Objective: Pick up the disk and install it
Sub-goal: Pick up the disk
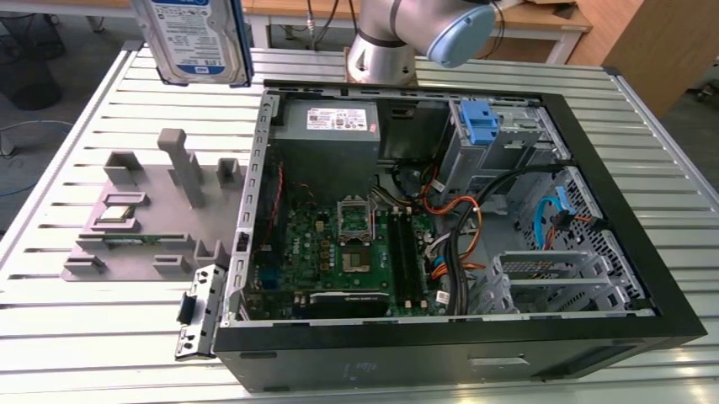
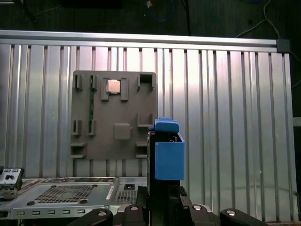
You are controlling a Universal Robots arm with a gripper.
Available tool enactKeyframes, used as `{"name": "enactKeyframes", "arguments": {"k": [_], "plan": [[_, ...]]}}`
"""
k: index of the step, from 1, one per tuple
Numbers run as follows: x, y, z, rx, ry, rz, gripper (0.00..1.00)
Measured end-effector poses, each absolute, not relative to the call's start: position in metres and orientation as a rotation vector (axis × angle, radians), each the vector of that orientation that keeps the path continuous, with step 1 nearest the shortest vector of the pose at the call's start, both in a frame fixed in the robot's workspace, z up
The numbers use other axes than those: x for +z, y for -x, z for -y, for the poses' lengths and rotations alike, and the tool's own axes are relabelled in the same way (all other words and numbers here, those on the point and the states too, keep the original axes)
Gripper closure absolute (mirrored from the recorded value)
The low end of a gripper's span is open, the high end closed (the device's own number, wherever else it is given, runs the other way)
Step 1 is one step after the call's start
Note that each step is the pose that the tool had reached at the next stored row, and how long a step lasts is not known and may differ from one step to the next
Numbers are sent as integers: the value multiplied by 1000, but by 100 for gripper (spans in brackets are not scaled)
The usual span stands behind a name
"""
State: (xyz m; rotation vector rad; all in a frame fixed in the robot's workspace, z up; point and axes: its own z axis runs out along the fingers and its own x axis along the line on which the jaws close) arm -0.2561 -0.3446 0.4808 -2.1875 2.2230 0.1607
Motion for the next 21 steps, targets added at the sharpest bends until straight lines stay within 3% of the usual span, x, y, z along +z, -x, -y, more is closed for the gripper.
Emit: {"name": "enactKeyframes", "arguments": {"k": [21], "plan": [[480,246,345,161,2187,-2223,65]]}}
